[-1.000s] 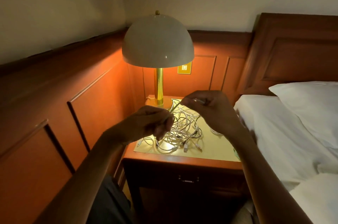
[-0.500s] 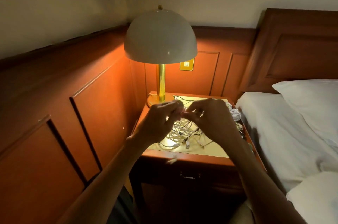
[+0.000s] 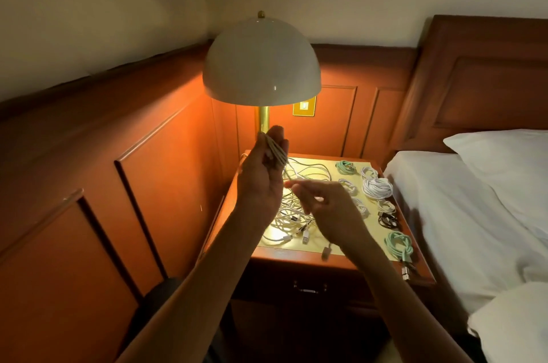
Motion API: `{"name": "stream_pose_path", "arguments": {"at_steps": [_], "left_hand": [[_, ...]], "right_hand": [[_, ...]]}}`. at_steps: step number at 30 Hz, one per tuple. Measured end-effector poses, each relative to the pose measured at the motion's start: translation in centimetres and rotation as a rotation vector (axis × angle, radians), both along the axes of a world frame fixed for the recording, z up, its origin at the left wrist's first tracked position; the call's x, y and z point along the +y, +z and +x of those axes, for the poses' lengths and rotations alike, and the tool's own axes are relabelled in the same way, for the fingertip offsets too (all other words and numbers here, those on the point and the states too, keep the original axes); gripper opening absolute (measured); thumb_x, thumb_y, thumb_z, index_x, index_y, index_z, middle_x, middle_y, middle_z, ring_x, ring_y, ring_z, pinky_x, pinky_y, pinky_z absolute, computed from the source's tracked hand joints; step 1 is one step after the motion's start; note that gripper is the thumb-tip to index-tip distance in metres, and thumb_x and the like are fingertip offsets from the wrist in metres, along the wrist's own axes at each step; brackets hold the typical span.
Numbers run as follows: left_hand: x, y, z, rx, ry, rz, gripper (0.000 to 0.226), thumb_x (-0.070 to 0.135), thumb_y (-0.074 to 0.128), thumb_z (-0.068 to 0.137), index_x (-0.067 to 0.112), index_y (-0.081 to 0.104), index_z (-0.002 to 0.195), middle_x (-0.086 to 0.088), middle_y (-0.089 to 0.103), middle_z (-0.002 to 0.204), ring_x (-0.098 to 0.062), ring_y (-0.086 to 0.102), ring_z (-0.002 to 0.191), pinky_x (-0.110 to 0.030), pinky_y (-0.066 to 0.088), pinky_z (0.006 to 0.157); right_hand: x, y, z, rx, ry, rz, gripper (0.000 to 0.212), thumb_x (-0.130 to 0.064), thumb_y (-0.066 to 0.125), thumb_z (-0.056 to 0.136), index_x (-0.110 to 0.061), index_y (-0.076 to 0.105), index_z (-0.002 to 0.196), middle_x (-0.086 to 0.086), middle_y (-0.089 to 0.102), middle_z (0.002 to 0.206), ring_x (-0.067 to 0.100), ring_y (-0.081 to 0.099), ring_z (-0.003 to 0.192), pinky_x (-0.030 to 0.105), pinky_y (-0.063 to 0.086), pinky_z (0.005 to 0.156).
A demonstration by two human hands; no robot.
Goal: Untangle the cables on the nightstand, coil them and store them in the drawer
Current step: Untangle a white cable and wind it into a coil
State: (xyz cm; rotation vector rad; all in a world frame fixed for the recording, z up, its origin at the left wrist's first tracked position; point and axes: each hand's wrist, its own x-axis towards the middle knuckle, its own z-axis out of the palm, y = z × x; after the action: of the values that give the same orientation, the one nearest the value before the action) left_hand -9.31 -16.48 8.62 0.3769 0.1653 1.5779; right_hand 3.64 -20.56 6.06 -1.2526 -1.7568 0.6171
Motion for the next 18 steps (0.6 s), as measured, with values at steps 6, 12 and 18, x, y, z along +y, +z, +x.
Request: {"name": "stream_pose_path", "arguments": {"at_steps": [6, 12, 18], "left_hand": [[1.8, -4.7, -0.8, 1.452, 0.844, 0.617, 0.024, 0.017, 0.053, 0.103, 0.000, 0.069, 0.106, -0.003, 0.075, 0.092, -0.004, 0.071, 0.086, -0.027, 0.061, 0.074], [0.9, -5.4, -1.7, 1.684, 0.532, 0.855, 0.028, 0.013, 0.043, 0.106, 0.011, 0.055, 0.081, 0.006, 0.050, 0.066, -0.011, 0.047, 0.054, -0.028, 0.042, 0.050], [0.1, -4.9, -1.9, 1.454, 0.088, 0.651, 0.040, 0.023, 0.041, 0.102, 0.004, 0.052, 0.069, 0.012, 0.045, 0.055, -0.003, 0.034, 0.047, -0.021, 0.028, 0.047]], "right_hand": [[-0.9, 0.9, 1.1, -0.385, -0.111, 0.180, 0.016, -0.035, 0.065, 0.095, -0.028, 0.078, 0.101, -0.008, 0.075, 0.078, 0.004, 0.064, 0.068, 0.030, 0.053, 0.074], [0.1, 2.5, 3.0, -0.421, -0.093, 0.189, 0.021, -0.044, 0.081, 0.077, -0.029, 0.069, 0.086, -0.012, 0.066, 0.065, 0.002, 0.061, 0.058, 0.026, 0.054, 0.063], [0.8, 3.3, 3.6, -0.264, 0.110, 0.149, 0.033, -0.045, 0.084, 0.072, -0.032, 0.069, 0.099, -0.009, 0.069, 0.077, 0.002, 0.054, 0.053, 0.012, 0.038, 0.052]]}}
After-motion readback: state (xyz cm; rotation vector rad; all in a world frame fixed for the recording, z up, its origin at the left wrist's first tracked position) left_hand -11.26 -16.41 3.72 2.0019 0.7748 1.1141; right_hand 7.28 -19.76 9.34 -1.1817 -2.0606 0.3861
